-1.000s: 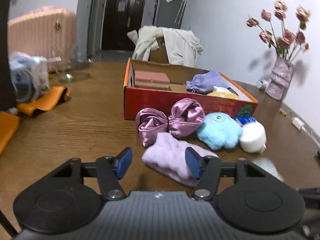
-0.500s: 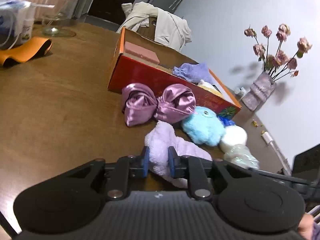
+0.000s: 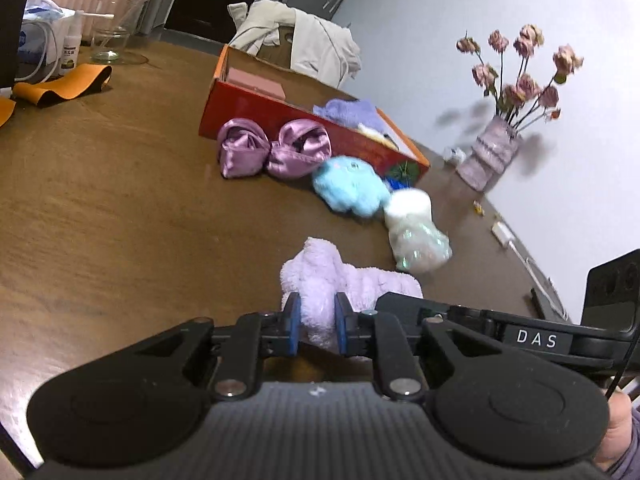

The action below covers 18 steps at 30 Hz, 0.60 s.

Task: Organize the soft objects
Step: 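Lift the lavender headband over the box and open both grippers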

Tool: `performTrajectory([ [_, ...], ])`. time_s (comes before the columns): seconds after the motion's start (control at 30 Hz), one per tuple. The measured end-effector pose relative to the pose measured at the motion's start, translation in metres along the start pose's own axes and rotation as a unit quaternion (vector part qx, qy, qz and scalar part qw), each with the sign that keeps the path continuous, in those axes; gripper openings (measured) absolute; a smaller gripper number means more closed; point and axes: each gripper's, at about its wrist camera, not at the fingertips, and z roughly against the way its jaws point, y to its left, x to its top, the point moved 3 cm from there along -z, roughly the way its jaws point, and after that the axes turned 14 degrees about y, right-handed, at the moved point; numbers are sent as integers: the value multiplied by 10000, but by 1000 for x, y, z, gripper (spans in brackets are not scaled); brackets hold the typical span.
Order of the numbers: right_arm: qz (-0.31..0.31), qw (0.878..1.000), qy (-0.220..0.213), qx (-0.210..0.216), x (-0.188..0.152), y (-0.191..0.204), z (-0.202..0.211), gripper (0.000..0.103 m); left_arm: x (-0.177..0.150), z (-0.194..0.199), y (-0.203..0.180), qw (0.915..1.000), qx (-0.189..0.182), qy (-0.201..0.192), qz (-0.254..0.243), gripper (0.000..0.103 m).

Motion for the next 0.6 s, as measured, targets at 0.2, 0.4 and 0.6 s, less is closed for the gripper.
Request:
performTrajectory([
  [0.2,117,9999,-90,-26,-8,4,10,28,-6,9,-11,9998,34,-107,-143,17],
  [0.4,122,9998,-181,40,1,1,15,28,7,13,-17,9997,-28,-183,-183,17],
  [0.6,438,9979,-480,60,61,-1,32,28,81,13,-31,9975,-177,-493,-473,17],
])
